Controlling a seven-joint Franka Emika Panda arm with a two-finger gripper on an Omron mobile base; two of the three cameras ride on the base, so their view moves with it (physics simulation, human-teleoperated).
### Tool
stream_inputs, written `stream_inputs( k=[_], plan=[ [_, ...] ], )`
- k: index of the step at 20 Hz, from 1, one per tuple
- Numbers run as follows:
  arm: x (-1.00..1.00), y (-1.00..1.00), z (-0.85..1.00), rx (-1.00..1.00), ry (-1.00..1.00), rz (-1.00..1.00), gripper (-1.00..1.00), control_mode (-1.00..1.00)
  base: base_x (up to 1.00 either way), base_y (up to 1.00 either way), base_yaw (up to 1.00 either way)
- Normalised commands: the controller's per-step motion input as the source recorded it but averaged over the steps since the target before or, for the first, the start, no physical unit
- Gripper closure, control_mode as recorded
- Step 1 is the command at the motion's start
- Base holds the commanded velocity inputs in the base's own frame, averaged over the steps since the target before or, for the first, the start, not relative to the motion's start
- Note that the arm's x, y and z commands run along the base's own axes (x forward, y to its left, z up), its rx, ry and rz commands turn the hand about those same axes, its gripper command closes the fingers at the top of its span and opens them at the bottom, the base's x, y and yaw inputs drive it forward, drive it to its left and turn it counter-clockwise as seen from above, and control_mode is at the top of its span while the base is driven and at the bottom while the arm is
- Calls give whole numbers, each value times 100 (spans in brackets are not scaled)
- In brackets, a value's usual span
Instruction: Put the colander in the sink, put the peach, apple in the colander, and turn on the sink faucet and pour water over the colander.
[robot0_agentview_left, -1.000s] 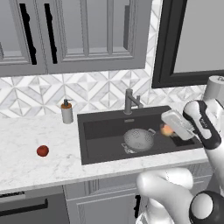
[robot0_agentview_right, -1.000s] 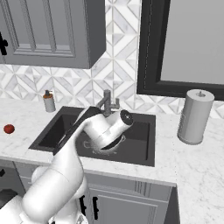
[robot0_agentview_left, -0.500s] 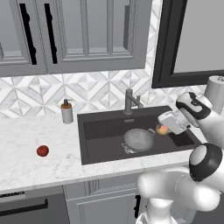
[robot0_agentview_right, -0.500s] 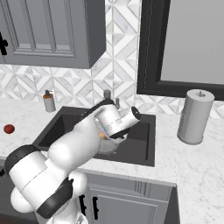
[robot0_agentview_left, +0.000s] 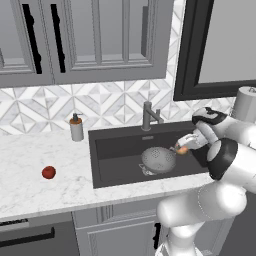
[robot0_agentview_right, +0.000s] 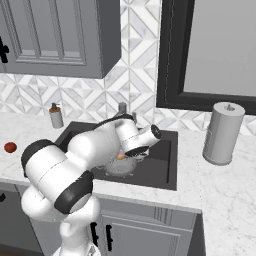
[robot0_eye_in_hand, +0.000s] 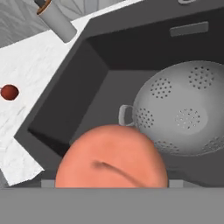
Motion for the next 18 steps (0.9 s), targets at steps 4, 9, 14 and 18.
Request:
stream_inputs(
  k=[4, 9, 14, 18],
  plan=[
    [20, 2, -37, -12, -31, 16, 100, -100, 0, 0, 0],
    [15, 0, -38, -11, -31, 20, 100, -100, 0, 0, 0],
    [15, 0, -18, -2, -21, 28, 100, -100, 0, 0, 0],
    [34, 4, -12, -7, -7, 27, 100, -100, 0, 0, 0]
  ],
)
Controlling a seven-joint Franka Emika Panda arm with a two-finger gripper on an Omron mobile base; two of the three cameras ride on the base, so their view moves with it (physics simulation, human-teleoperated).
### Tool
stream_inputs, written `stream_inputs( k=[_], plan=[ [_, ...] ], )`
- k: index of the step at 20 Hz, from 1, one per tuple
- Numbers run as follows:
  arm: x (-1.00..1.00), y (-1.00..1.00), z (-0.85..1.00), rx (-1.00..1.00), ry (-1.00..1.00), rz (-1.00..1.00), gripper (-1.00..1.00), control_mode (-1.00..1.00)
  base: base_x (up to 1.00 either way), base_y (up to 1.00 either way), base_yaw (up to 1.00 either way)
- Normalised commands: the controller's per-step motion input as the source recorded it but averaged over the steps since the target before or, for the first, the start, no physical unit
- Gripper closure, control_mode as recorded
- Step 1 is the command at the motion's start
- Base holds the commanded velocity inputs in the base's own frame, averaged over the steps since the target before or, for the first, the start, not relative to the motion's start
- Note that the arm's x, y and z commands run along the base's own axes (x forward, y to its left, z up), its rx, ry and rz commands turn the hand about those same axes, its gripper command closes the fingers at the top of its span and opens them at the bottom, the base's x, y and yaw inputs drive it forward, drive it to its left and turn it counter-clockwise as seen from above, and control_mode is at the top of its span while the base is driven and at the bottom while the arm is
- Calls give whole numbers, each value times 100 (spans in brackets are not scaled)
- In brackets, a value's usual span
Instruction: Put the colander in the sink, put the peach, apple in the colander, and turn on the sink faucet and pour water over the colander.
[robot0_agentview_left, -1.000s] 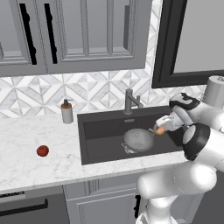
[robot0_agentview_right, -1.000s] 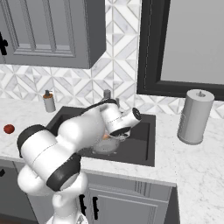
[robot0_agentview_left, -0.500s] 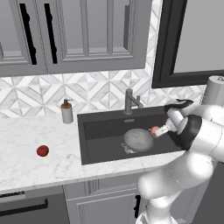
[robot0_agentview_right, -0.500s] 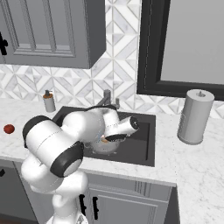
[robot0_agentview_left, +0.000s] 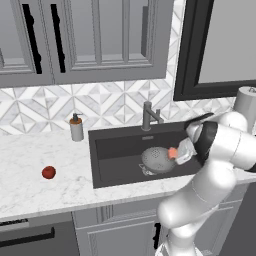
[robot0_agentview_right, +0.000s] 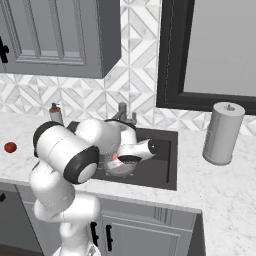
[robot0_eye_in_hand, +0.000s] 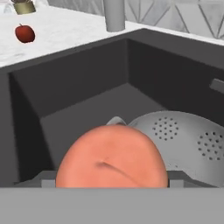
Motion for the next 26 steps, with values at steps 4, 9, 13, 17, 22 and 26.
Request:
stream_inputs(
  k=[4, 9, 13, 17, 22, 26],
  plan=[
    [55, -1, -14, -5, 0, 22, 100, -100, 0, 0, 0],
    [34, -17, -29, 0, -4, 12, 100, -100, 0, 0, 0],
    [7, -20, -51, 0, -15, 8, 100, -100, 0, 0, 0],
    [0, -6, -50, 0, -20, 4, 100, -100, 0, 0, 0],
    [2, 0, -32, 0, -17, 1, 100, -100, 0, 0, 0],
    [18, 0, -16, -2, -9, 0, 100, -100, 0, 0, 0]
  ],
)
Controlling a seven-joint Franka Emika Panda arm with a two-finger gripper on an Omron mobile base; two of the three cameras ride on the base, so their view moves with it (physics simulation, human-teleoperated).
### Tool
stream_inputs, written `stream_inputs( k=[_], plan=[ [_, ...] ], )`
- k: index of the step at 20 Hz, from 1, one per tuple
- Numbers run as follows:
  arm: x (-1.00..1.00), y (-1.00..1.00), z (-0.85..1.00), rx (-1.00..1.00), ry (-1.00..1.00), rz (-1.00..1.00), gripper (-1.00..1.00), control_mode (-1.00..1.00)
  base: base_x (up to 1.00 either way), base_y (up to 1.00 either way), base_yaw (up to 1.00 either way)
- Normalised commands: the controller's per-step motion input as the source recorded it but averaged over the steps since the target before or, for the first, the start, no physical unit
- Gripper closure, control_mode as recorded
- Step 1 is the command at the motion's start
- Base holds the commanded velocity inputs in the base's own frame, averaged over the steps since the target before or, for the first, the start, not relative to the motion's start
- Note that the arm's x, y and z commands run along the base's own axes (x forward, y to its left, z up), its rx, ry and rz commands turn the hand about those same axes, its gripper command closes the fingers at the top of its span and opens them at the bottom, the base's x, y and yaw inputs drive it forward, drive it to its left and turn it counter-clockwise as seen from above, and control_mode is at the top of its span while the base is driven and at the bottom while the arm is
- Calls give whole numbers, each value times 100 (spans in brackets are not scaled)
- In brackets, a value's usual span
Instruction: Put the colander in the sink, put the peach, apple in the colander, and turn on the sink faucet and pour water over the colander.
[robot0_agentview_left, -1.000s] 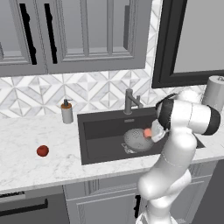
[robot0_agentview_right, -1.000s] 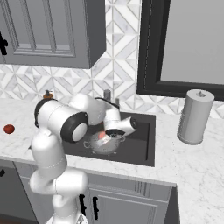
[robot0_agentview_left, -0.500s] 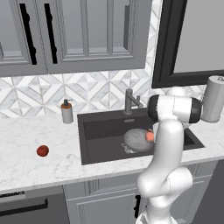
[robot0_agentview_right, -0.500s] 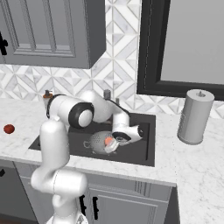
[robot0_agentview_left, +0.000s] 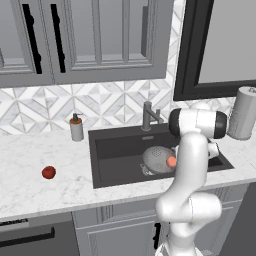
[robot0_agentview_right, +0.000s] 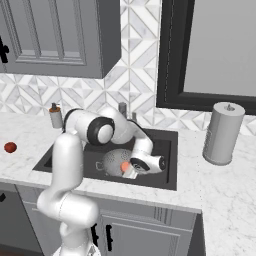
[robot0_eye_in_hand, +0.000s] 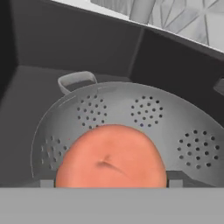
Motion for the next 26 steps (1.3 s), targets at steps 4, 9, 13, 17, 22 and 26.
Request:
stream_inputs(
  k=[4, 9, 13, 17, 22, 26],
  plan=[
    [36, 0, -3, 0, -2, 0, -100, -100, 0, 0, 0],
    [35, 0, 0, 0, -4, 0, -100, -100, 0, 0, 0],
    [14, 0, 6, 0, -12, 0, -100, -100, 0, 0, 0],
    [0, 6, 11, 0, -15, 0, -100, -100, 0, 0, 0],
    [-21, -4, 81, 3, -24, 0, -100, -100, 0, 0, 0],
    [-48, -2, 100, 0, -11, 0, -100, -100, 0, 0, 0]
  ],
)
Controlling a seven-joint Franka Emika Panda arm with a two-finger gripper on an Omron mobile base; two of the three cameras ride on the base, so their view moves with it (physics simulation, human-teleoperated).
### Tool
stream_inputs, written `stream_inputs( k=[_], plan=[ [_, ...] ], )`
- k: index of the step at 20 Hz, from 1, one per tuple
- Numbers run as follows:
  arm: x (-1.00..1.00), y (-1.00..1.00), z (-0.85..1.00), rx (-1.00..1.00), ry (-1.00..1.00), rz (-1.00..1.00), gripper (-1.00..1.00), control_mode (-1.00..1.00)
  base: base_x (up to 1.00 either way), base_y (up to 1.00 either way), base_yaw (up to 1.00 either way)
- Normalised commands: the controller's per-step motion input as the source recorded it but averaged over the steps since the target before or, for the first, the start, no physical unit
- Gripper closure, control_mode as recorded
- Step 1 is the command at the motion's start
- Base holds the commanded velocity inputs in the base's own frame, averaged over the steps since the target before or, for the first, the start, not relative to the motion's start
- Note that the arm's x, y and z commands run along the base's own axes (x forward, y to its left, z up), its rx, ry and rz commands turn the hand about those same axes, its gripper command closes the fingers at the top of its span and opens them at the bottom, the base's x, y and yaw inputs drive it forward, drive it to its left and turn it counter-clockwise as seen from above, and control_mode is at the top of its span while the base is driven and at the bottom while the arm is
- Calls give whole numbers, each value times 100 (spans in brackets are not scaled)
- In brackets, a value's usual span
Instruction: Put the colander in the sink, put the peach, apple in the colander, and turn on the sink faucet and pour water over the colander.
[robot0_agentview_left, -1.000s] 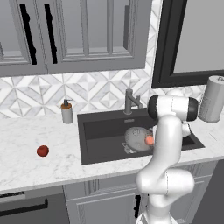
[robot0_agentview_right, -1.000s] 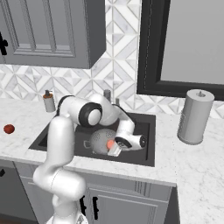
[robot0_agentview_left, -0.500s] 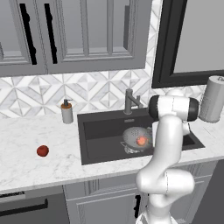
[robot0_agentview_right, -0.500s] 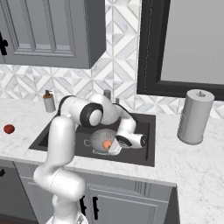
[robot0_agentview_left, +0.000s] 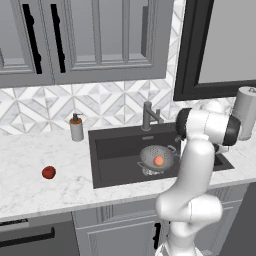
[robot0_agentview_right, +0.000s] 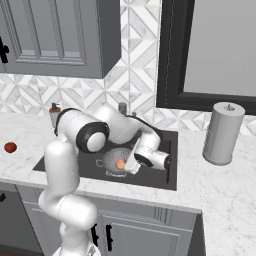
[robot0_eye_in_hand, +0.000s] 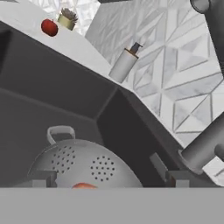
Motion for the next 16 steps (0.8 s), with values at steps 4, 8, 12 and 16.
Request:
stream_inputs(
  k=[4, 8, 12, 16],
  plan=[
    [-65, 0, 100, -1, -5, 0, -100, -100, 0, 0, 0],
    [-68, 10, 100, -13, 0, 0, -100, -100, 0, 0, 0],
    [-96, 37, 92, -23, -7, 0, -100, -100, 0, 0, 0],
    [-90, 65, 94, -25, -12, 0, -100, -100, 0, 0, 0]
  ],
)
